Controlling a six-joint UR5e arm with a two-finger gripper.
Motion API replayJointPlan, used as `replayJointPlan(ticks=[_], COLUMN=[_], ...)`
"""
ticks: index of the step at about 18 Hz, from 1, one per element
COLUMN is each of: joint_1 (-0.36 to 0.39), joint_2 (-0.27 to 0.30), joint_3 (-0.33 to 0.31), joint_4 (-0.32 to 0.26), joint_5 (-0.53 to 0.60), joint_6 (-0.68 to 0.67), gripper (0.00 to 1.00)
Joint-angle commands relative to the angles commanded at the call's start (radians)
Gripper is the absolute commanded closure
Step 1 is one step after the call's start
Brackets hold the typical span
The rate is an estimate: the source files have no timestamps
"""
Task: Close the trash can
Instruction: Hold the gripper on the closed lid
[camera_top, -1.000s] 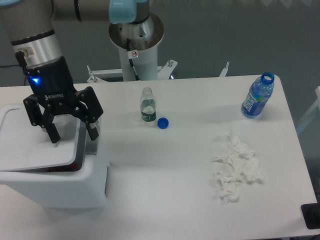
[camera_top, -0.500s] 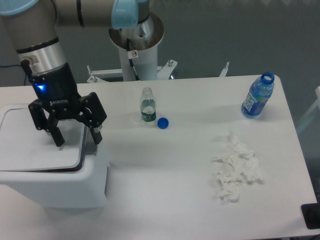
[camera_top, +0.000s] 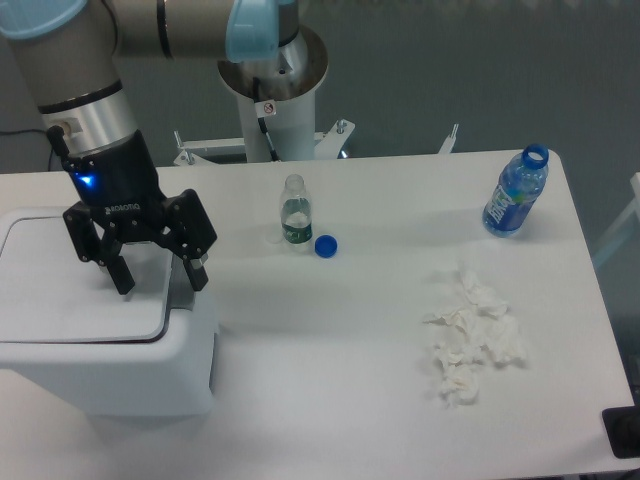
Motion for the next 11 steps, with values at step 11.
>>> replayJointPlan(ticks=[11], joint_1=[0.005], joint_2=[-0.005], joint_3=[-0.009], joint_4=[0.0], joint_5=[0.005], joint_6=[0.02], gripper=[0.0])
